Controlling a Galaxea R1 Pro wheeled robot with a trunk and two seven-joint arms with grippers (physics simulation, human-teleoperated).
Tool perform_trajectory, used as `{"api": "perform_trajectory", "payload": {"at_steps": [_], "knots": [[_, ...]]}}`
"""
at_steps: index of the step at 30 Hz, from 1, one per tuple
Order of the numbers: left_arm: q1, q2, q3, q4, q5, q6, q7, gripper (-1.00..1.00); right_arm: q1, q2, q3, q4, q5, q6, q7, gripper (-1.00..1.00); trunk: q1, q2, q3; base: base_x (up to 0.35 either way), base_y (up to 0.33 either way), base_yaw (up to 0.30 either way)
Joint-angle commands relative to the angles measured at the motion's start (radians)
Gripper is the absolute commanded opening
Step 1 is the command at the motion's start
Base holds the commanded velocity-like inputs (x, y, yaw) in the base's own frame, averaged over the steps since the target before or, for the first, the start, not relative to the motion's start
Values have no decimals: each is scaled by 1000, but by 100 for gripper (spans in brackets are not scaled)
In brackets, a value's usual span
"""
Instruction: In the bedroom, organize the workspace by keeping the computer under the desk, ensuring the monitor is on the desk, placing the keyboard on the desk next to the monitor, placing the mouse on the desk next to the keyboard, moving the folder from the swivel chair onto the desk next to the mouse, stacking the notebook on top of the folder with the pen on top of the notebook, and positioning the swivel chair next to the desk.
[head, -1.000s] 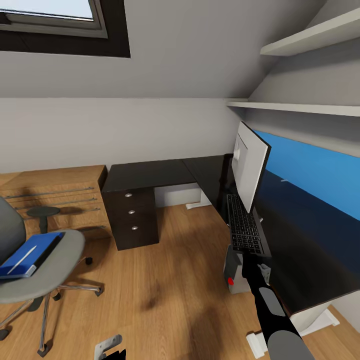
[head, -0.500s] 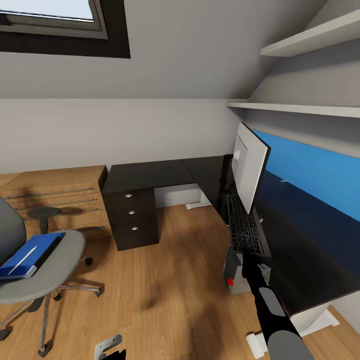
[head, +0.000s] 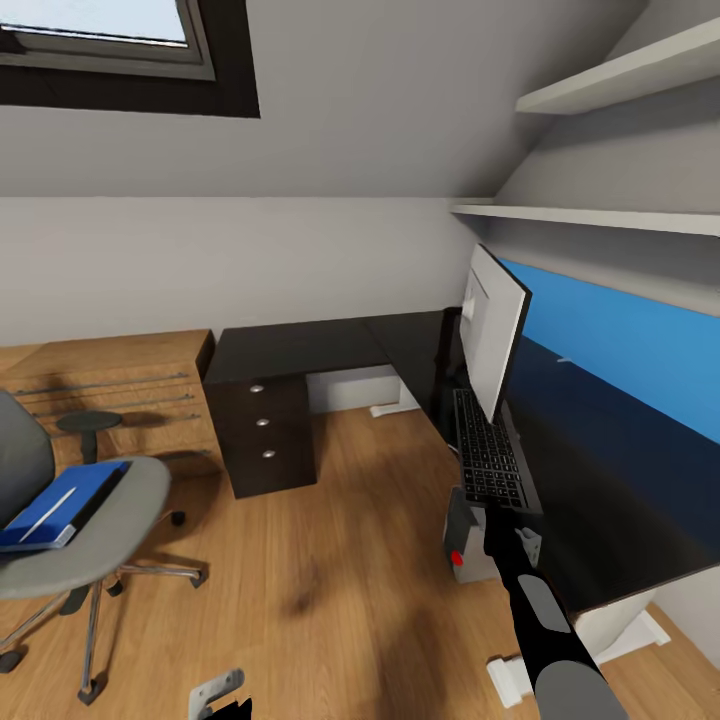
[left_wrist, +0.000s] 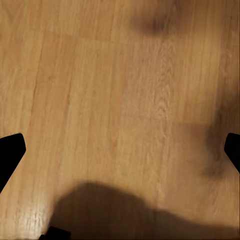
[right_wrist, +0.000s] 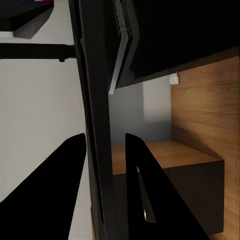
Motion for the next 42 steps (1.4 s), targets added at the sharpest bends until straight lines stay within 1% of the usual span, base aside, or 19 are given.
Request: {"api": "perform_trajectory", "payload": {"at_steps": [1, 9, 20, 42], "knots": [[0, 0, 0, 0, 9, -3, 2, 100, -1, 1, -6, 0, -11, 11, 5, -100, 0, -1, -1, -95, -55, 0], [0, 0, 0, 0, 9, -3, 2, 100, -1, 1, -6, 0, -10, 11, 5, -100, 0, -1, -1, -41, -12, 0], [0, 0, 0, 0, 9, -3, 2, 100, -1, 1, -6, 0, -10, 11, 5, -100, 0, -1, -1, -198, 0, 0], [-1, 0, 0, 0, 9, -3, 2, 100, -1, -1, -5, 1, -10, 13, 7, -100, 0, -1, -1, -6, 0, 0]]}}
